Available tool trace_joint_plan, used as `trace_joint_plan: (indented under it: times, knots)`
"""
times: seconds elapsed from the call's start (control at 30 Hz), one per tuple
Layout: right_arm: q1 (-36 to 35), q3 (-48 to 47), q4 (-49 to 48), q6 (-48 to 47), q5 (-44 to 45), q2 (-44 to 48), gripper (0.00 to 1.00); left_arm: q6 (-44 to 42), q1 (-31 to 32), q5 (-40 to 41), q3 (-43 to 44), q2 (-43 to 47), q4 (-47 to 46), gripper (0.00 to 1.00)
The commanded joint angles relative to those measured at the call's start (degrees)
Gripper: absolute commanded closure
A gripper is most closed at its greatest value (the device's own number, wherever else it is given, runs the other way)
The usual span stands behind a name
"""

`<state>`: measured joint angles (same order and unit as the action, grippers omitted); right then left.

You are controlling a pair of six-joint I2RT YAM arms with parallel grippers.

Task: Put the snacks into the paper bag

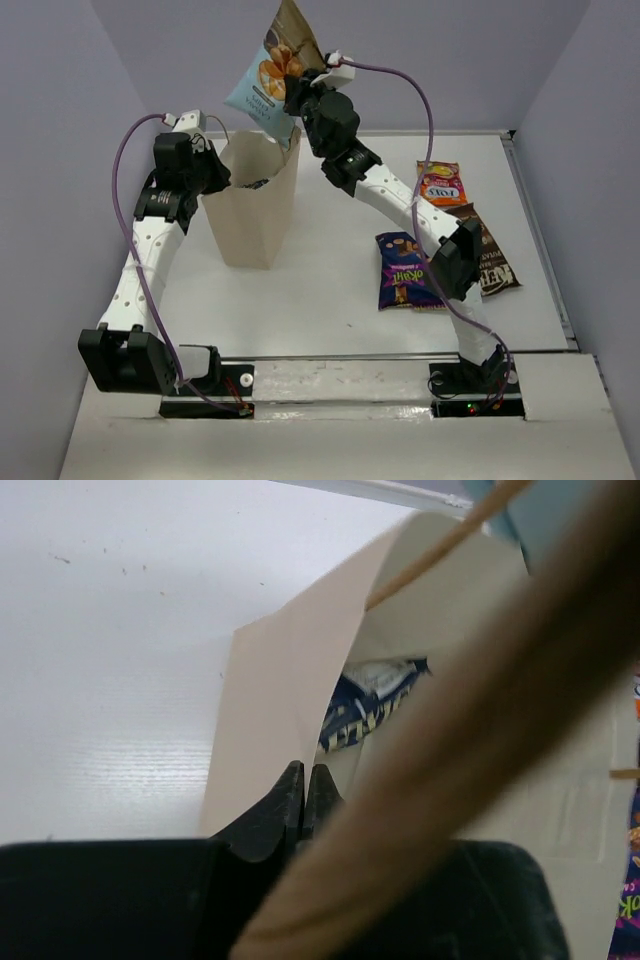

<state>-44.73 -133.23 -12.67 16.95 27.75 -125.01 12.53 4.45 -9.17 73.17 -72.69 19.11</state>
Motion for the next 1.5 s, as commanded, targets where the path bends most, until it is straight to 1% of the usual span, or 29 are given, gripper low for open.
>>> trace_joint_plan:
  times: [0.0, 0.13, 0.17, 0.27, 0.37, 0.4, 0.5, 0.67, 0.73, 0.77, 0.87, 0.9, 0.97, 1.03, 1.17, 1.3, 1.4, 1.47]
  knots:
    - [-0.6, 9.9, -8.3, 3.9, -2.8, 11.3, 0.99, 0.0, 0.2, -0.3, 0.5, 0.5, -4.4, 1.00]
    - [-0.6, 16.8, -8.5, 6.9, -8.7, 16.3, 0.99, 0.6, -0.5, -0.8, 1.3, -0.7, -4.2, 1.00]
    - [-0.6, 18.3, -9.2, 7.3, -12.1, 17.2, 0.99, 1.2, -0.8, -0.8, 1.4, -1.2, -4.0, 1.00]
    - [-0.6, 25.1, -12.6, 8.5, -18.1, 21.6, 0.99, 2.2, -2.1, -1.5, 1.9, -2.1, -3.6, 1.00]
    - [-0.6, 29.8, -13.5, 7.0, -19.4, 25.1, 0.99, 2.8, -3.3, -1.6, 2.0, -2.5, -3.2, 1.00]
    - [-0.6, 33.1, -13.9, 5.8, -19.7, 26.9, 0.99, 2.8, -3.8, -1.5, 1.8, -2.5, -3.1, 1.00]
    - [-0.6, 35.8, -14.1, 4.8, -20.7, 27.5, 0.99, 2.4, -4.0, -2.0, 1.5, -2.4, -3.2, 1.00]
    - [-0.6, 34.1, -10.4, 1.9, -24.3, 23.2, 0.99, 1.3, -4.0, -2.9, 2.1, -1.8, -3.3, 1.00]
    - [-0.6, 31.7, -7.7, -1.5, -26.6, 20.5, 0.99, 1.0, -4.0, -2.9, 2.2, -1.6, -3.1, 1.00]
    - [-0.6, 29.4, -4.9, -2.9, -27.3, 19.8, 0.99, 0.9, -4.0, -3.0, 2.2, -1.8, -2.9, 1.00]
    - [-0.6, 30.7, -3.4, -7.3, -30.1, 20.5, 0.99, 0.8, -4.0, -3.0, 1.7, -2.3, -2.9, 1.00]
    - [-0.6, 31.4, -3.4, -9.3, -30.1, 21.4, 0.99, 0.9, -5.7, -2.7, 1.5, -2.5, -3.3, 1.00]
    - [0.2, 33.5, -3.3, -10.3, -30.3, 24.4, 0.99, 1.3, -7.6, -3.0, 1.5, -3.2, -3.2, 1.00]
    - [2.2, 35.9, -3.3, -9.0, -30.3, 27.3, 0.99, 1.5, -9.4, -3.4, 2.2, -4.5, -2.5, 1.00]
    - [2.7, 38.2, -2.6, -10.6, -31.2, 29.4, 0.99, -0.2, -9.7, -1.9, 1.7, -3.9, -3.2, 1.00]
    - [2.7, 37.0, 0.4, -10.9, -32.5, 28.1, 0.99, -1.7, -9.7, -1.9, 2.9, -4.0, -2.3, 1.00]
    - [2.7, 34.9, 2.4, -11.2, -34.8, 25.4, 0.99, -2.8, -9.7, -3.4, 3.2, -3.0, -2.8, 1.00]
    - [1.6, 30.6, 5.8, -13.5, -35.0, 21.9, 0.99, -3.2, -9.6, -4.3, 3.1, -2.5, -3.0, 1.00]
